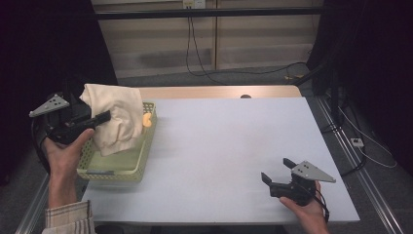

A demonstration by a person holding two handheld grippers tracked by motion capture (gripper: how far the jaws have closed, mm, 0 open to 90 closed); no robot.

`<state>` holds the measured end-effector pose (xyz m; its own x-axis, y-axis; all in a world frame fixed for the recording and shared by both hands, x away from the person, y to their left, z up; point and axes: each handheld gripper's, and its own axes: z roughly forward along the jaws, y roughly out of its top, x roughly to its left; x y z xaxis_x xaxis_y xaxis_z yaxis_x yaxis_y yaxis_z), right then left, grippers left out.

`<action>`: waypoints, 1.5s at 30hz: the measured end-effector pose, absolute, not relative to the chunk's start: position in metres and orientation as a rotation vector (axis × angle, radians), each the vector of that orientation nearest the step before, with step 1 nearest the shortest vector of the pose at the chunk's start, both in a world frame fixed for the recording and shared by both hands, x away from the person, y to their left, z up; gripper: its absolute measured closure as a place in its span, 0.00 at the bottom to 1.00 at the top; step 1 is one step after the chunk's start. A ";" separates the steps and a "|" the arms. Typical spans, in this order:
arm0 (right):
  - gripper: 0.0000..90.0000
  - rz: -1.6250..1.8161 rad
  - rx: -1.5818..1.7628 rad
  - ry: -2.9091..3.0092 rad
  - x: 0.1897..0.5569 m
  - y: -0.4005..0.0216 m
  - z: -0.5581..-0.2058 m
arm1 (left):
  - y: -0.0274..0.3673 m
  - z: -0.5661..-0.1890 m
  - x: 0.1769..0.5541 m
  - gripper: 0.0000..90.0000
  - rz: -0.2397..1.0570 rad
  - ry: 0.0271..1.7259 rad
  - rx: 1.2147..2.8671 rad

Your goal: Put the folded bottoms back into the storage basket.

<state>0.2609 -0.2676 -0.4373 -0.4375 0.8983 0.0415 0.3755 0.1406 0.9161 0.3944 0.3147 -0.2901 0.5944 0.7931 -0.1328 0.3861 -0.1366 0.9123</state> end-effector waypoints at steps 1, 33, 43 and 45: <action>0.09 1.273 1.218 1.889 0.261 -0.267 -0.437 | 0.316 -0.293 0.396 0.83 0.463 0.980 1.746; 0.08 1.275 1.222 1.895 0.262 -0.267 -0.438 | 0.325 -0.332 0.423 0.83 0.302 1.067 1.834; 0.09 1.273 1.224 1.895 0.262 -0.267 -0.438 | 0.320 -0.341 0.429 0.83 0.271 1.073 1.875; 0.09 1.271 1.225 1.895 0.262 -0.267 -0.438 | 0.320 -0.346 0.432 0.83 0.259 1.077 1.874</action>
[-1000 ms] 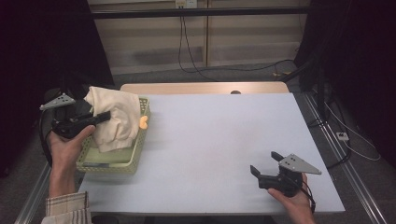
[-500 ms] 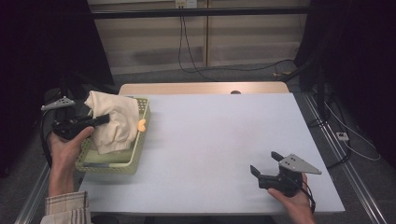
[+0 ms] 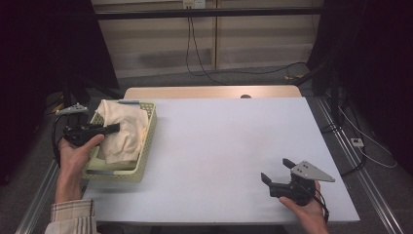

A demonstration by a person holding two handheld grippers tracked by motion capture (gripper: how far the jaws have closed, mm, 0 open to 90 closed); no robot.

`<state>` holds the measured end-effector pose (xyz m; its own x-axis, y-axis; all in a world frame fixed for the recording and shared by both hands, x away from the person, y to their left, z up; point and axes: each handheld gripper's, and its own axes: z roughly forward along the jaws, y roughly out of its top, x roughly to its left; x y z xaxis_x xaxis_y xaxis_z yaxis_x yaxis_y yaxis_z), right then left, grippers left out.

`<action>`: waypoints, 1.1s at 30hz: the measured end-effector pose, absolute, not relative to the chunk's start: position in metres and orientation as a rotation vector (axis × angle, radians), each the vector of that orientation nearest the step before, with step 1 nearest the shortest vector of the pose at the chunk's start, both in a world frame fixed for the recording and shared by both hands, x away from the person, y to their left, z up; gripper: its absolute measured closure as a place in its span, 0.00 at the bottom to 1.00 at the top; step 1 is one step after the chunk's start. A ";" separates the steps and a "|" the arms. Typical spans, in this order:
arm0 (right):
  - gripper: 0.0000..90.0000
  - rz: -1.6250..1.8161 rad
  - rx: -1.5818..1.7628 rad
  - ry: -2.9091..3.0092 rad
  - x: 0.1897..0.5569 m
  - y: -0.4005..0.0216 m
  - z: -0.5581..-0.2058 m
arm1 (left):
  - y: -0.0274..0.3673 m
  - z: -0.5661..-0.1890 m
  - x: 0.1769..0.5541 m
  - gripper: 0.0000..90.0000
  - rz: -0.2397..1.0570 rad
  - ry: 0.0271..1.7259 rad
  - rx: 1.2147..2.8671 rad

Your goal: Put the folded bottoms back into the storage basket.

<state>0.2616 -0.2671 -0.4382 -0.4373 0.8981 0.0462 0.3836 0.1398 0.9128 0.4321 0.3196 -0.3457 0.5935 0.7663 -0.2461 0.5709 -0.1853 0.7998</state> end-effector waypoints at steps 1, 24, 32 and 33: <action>0.09 1.271 1.225 1.895 0.262 -0.267 -0.438 | 0.320 -0.346 0.432 0.83 0.259 1.077 1.874; 0.08 1.266 1.226 1.906 0.262 -0.267 -0.439 | 0.308 -0.366 0.447 0.83 0.175 1.101 1.947; 0.08 1.266 1.226 1.906 0.262 -0.267 -0.439 | 0.303 -0.367 0.448 0.82 0.187 1.105 1.946; 0.08 1.265 1.227 1.906 0.262 -0.267 -0.439 | 0.303 -0.368 0.448 0.82 0.190 1.105 1.945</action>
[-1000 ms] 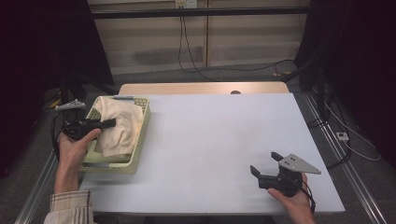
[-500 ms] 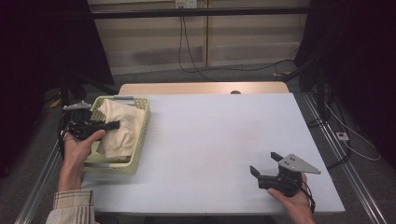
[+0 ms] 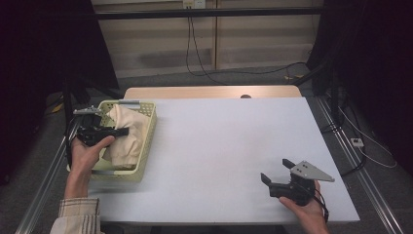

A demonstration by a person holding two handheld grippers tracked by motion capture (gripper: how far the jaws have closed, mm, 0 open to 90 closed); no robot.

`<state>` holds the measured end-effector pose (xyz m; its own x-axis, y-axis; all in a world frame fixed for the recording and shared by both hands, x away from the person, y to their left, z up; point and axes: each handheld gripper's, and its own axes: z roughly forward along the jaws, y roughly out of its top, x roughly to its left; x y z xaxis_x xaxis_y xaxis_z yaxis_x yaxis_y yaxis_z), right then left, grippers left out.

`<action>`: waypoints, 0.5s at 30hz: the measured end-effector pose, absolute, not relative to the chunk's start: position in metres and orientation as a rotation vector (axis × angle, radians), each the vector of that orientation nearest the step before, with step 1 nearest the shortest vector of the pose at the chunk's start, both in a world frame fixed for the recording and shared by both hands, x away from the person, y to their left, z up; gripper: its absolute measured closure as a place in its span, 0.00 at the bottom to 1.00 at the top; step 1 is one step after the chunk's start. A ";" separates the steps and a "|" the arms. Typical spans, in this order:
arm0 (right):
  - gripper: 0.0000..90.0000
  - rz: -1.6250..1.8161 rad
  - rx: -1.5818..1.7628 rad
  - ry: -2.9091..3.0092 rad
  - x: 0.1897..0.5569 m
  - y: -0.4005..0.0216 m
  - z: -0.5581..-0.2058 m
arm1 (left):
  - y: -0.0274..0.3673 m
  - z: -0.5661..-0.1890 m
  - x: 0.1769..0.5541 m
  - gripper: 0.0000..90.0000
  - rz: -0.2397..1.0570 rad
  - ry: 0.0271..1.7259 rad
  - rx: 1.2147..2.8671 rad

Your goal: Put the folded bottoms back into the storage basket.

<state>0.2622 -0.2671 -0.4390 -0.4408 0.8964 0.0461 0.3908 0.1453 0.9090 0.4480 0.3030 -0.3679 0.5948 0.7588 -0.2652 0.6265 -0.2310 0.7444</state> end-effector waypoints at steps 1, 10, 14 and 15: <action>0.08 1.266 1.228 1.907 0.262 -0.267 -0.439 | 0.303 -0.368 0.449 0.82 0.188 1.113 1.952; 0.08 1.265 1.227 1.907 0.262 -0.267 -0.439 | 0.305 -0.369 0.450 0.82 0.253 1.161 1.974; 0.08 1.268 1.229 1.910 0.262 -0.267 -0.439 | 0.307 -0.370 0.450 0.81 0.246 1.175 1.974; 0.08 1.268 1.228 1.909 0.262 -0.267 -0.439 | 0.307 -0.370 0.450 0.81 0.259 1.181 1.979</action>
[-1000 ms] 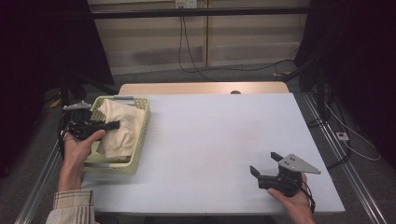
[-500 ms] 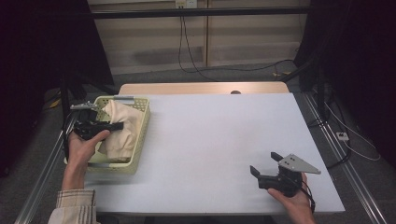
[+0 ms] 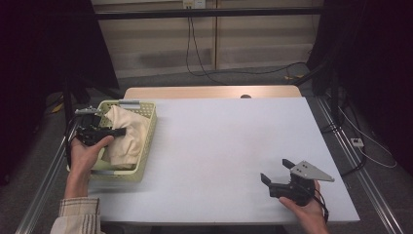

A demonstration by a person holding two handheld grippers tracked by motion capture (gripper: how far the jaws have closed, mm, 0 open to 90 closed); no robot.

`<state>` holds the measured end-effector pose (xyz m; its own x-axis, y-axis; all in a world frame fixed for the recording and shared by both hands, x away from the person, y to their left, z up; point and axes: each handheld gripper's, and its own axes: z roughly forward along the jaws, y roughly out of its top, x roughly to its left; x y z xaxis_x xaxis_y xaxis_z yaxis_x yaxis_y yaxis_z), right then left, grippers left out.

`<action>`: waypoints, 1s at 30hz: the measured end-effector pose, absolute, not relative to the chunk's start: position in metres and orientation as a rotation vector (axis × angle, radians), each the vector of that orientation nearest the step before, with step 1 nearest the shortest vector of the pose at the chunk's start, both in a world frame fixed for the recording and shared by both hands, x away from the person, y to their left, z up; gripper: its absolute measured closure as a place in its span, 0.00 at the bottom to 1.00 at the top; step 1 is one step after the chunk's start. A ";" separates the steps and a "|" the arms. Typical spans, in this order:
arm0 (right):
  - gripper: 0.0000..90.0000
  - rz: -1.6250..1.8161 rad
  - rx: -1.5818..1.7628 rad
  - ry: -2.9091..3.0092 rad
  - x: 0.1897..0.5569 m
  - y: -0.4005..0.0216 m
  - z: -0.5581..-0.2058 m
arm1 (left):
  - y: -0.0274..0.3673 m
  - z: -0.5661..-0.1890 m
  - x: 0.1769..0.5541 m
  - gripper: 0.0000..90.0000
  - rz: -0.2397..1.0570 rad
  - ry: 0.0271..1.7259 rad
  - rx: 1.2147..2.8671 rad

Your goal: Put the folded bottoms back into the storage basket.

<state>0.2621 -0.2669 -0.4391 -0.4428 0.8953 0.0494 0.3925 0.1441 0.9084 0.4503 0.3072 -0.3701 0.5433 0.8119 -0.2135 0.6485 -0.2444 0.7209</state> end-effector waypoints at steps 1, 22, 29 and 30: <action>0.08 1.268 1.228 1.909 0.262 -0.267 -0.439 | 0.307 -0.370 0.450 0.81 0.262 1.186 1.984; 0.08 1.261 1.233 1.908 0.262 -0.266 -0.440 | 0.302 -0.371 0.462 0.81 0.353 1.209 2.023; 0.08 1.262 1.233 1.906 0.262 -0.266 -0.439 | 0.306 -0.378 0.463 0.80 0.399 1.238 2.013; 0.08 1.261 1.233 1.907 0.262 -0.266 -0.439 | 0.306 -0.378 0.463 0.80 0.399 1.238 2.013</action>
